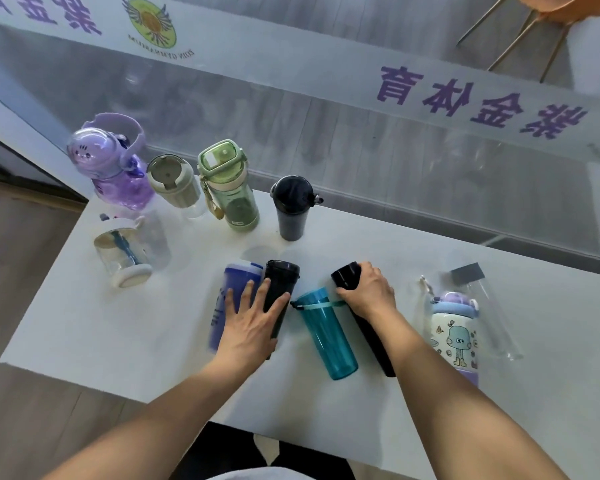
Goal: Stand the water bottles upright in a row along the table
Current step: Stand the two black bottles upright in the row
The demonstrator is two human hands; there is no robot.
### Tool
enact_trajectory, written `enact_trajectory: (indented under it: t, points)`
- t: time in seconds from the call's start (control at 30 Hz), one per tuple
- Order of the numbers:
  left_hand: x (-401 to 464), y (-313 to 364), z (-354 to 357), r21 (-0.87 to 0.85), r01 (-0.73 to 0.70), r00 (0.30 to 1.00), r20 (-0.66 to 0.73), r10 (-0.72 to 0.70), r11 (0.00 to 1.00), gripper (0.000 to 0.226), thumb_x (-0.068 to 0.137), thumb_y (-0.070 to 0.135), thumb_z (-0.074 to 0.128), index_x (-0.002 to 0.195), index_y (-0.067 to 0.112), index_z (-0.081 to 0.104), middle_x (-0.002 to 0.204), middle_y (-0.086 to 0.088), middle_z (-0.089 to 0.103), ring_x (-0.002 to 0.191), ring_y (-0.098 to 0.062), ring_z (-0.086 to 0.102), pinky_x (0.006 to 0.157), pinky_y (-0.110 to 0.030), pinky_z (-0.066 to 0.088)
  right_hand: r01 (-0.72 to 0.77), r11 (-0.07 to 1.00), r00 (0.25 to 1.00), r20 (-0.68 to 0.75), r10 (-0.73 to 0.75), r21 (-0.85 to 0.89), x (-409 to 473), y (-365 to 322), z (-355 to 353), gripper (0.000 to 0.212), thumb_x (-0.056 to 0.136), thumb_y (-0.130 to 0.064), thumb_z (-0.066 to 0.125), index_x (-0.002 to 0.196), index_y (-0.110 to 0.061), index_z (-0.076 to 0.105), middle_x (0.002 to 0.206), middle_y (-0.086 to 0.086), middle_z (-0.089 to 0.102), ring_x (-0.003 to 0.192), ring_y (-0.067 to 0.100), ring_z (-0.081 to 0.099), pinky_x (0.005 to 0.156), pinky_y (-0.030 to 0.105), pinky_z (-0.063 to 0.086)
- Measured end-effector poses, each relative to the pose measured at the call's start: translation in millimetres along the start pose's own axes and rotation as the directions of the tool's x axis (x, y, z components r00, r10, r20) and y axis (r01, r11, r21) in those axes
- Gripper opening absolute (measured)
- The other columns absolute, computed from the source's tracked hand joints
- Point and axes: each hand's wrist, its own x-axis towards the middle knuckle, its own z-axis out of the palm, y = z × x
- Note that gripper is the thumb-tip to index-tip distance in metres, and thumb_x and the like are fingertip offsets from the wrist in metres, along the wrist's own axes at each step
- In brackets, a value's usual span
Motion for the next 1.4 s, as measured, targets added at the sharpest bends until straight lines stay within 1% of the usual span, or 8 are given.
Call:
enact_trajectory:
  t: [0.17, 0.3, 0.43, 0.53, 0.83, 0.97, 1.27, 1.4]
  points:
    - [0.7, 1.3, -0.1, 0.002, 0.002, 1.0, 0.002, -0.002, 1.0, 0.089, 0.085, 0.037, 0.064, 0.153, 0.039, 0.006, 0.164, -0.007, -0.001, 0.149, -0.037, -0.002, 0.115, -0.063, -0.007, 0.036, 0.99, 0.988, -0.155, -0.015, 0.133, -5.8, -3.7, -24.2, 0.068, 0.07, -0.046, 0.077, 0.125, -0.017, 0.048, 0.118, 0.009, 0.06, 0.106, 0.031, 0.059, 0.09, 0.039, 0.05]
    - [0.1, -0.9, 4.0, -0.013, -0.009, 1.0, -0.01, 0.009, 1.0, 0.088, 0.086, 0.038, 0.064, 0.153, 0.039, 0.007, 0.165, -0.007, 0.0, 0.149, -0.037, 0.0, 0.115, -0.065, -0.008, 0.179, 0.949, 0.912, -0.406, -0.061, 0.26, -17.9, -13.9, -64.9, 0.069, 0.07, -0.045, 0.08, 0.124, -0.017, 0.047, 0.116, 0.008, 0.063, 0.106, 0.03, 0.057, 0.092, 0.039, 0.048]
    - [0.1, -3.2, 7.8, -0.033, -0.01, 1.0, -0.016, 0.009, 0.999, 0.088, 0.085, 0.037, 0.065, 0.153, 0.04, 0.009, 0.165, -0.007, 0.004, 0.15, -0.036, 0.003, 0.114, -0.066, -0.009, 0.31, 0.888, 0.855, -0.509, -0.103, 0.34, -24.2, -25.9, -90.1, 0.069, 0.072, -0.041, 0.084, 0.124, -0.019, 0.044, 0.116, 0.005, 0.066, 0.102, 0.025, 0.062, 0.088, 0.034, 0.05]
    - [0.3, -3.4, 7.8, -0.022, -0.012, 1.0, -0.015, 0.011, 1.0, 0.087, 0.086, 0.038, 0.063, 0.153, 0.04, 0.007, 0.164, -0.006, 0.003, 0.15, -0.035, 0.003, 0.114, -0.066, -0.01, 0.375, 0.848, 0.841, -0.522, -0.142, 0.374, -25.6, -34.9, -94.4, 0.068, 0.073, -0.036, 0.086, 0.124, -0.017, 0.044, 0.117, 0.002, 0.064, 0.097, 0.018, 0.059, 0.085, 0.026, 0.045]
    - [0.1, -5.2, 9.6, -0.048, -0.024, 0.999, -0.04, 0.022, 0.999, 0.087, 0.082, 0.033, 0.068, 0.152, 0.039, 0.017, 0.164, -0.008, 0.013, 0.149, -0.037, 0.012, 0.114, -0.066, -0.007, 0.446, 0.783, 0.828, -0.533, -0.176, 0.434, -18.3, -52.3, -82.4, 0.071, 0.076, -0.028, 0.086, 0.129, -0.018, 0.04, 0.122, 0.001, 0.057, 0.101, 0.015, 0.054, 0.094, 0.026, 0.048]
    - [-0.2, -5.1, 9.9, -0.041, -0.026, 0.999, -0.045, 0.024, 0.999, 0.088, 0.081, 0.033, 0.069, 0.152, 0.039, 0.017, 0.164, -0.008, 0.011, 0.149, -0.037, 0.011, 0.114, -0.066, -0.008, 0.433, 0.788, 0.835, -0.524, -0.168, 0.438, -14.8, -55.5, -82.4, 0.072, 0.077, -0.028, 0.085, 0.131, -0.018, 0.038, 0.118, -0.002, 0.055, 0.101, 0.015, 0.053, 0.094, 0.025, 0.044]
    - [-0.5, -6.0, 9.9, -0.04, -0.02, 0.999, -0.047, 0.018, 0.999, 0.088, 0.082, 0.033, 0.067, 0.152, 0.04, 0.014, 0.164, -0.007, 0.01, 0.149, -0.036, 0.009, 0.115, -0.065, -0.008, 0.402, 0.787, 0.853, -0.503, -0.137, 0.468, -14.8, -54.2, -77.3, 0.077, 0.076, -0.032, 0.086, 0.133, -0.026, 0.035, 0.13, 0.002, 0.056, 0.112, 0.021, 0.058, 0.102, 0.035, 0.05]
    - [-0.1, -8.2, 9.7, -0.048, -0.026, 0.998, -0.051, 0.024, 0.999, 0.084, 0.085, 0.035, 0.064, 0.152, 0.041, 0.013, 0.164, -0.007, 0.01, 0.149, -0.035, 0.008, 0.115, -0.064, -0.009, 0.3, 0.843, 0.891, -0.447, -0.081, 0.445, -20.5, -45.1, -66.9, 0.087, 0.075, -0.039, 0.084, 0.141, -0.03, 0.029, 0.138, 0.001, 0.051, 0.12, 0.017, 0.053, 0.103, 0.037, 0.047]
